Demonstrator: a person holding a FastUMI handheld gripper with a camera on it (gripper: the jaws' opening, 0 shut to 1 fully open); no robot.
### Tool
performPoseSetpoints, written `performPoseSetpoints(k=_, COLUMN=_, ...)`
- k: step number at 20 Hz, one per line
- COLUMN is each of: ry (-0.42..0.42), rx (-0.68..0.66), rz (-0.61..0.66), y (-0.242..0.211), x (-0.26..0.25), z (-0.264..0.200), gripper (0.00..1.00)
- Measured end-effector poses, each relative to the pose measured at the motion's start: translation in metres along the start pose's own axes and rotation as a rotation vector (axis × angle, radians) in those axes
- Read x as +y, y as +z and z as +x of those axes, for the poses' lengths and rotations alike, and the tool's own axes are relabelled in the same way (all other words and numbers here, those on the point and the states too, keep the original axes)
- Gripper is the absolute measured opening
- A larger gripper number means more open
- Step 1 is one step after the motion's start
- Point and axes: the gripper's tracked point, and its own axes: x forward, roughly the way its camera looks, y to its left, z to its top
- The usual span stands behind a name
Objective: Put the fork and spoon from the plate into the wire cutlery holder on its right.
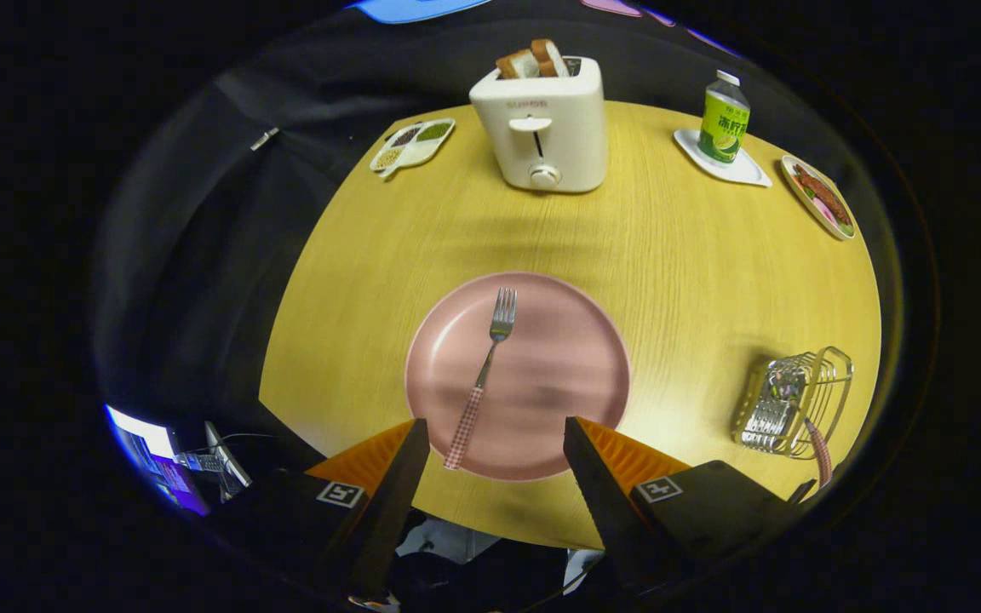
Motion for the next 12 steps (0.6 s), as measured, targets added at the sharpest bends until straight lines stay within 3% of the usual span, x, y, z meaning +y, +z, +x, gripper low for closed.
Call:
performPoseSetpoints(k=4, ry=-0.021, rx=0.050, rz=0.008, y=-0.008, x=0.010, z=0.031, gripper=0.97)
performPoseSetpoints(k=9, ry=-0.028, rx=0.111, rz=0.073, y=-0.015, x=0.016, z=0.054, gripper=0.76)
performPoseSetpoints(k=12, ry=-0.014, rx=0.167, rz=0.123, y=-0.026, x=0.020, z=0.062, gripper=0.75)
